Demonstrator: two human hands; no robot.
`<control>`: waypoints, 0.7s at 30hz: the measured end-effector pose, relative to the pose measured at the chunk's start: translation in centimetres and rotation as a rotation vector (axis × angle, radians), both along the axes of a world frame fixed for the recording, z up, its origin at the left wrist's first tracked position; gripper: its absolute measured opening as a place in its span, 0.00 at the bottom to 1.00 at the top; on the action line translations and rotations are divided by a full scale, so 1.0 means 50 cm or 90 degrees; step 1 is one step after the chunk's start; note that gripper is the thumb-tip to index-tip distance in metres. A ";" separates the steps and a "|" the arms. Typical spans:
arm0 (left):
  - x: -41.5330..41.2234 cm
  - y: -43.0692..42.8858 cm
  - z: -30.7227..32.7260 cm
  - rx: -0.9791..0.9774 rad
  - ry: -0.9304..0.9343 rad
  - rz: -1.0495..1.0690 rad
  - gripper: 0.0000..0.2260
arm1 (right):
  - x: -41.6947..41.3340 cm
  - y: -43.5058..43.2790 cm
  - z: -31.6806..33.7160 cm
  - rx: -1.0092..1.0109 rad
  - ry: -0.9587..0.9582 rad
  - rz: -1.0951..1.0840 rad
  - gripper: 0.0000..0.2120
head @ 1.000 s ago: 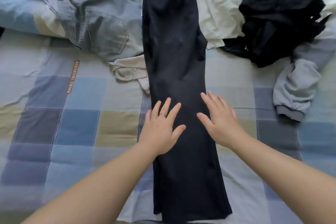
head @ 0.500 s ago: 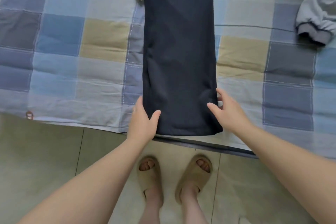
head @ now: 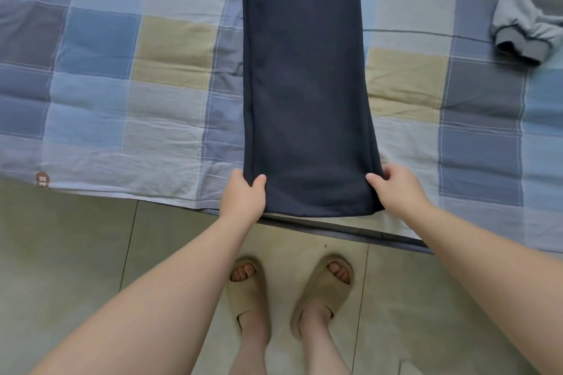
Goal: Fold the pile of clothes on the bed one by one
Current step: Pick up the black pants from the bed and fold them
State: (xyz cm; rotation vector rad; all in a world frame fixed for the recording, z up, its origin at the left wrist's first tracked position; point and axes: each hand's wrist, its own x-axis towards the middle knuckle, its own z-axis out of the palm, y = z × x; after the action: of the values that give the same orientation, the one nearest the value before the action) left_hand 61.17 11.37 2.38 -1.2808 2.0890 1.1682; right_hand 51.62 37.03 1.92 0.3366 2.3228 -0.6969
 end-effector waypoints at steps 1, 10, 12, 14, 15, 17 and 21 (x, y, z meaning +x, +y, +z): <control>-0.005 0.002 0.001 0.003 0.023 0.037 0.17 | -0.004 0.000 -0.003 -0.017 0.002 -0.018 0.08; 0.006 -0.005 -0.013 0.043 0.040 0.014 0.09 | -0.041 -0.041 -0.021 -0.194 -0.189 -0.183 0.21; 0.018 -0.012 -0.002 0.069 0.033 0.038 0.06 | -0.029 -0.043 -0.015 -0.185 -0.225 -0.203 0.20; 0.025 -0.020 0.014 0.151 0.032 0.117 0.06 | -0.015 -0.043 0.002 -0.180 -0.221 -0.206 0.17; 0.026 -0.021 0.028 0.205 0.033 0.160 0.06 | -0.007 -0.043 0.011 -0.184 -0.218 -0.213 0.16; 0.025 -0.023 0.055 0.261 0.031 0.190 0.07 | 0.006 -0.047 0.027 -0.201 -0.216 -0.243 0.16; 0.023 -0.036 0.057 0.205 0.013 0.120 0.03 | 0.015 -0.069 0.026 -0.227 -0.185 -0.270 0.13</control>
State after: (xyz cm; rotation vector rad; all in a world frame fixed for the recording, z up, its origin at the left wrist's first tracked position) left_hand 62.32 9.59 5.26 -1.3317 1.7309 1.5321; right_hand 52.38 33.58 3.24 0.7228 1.8221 -1.1632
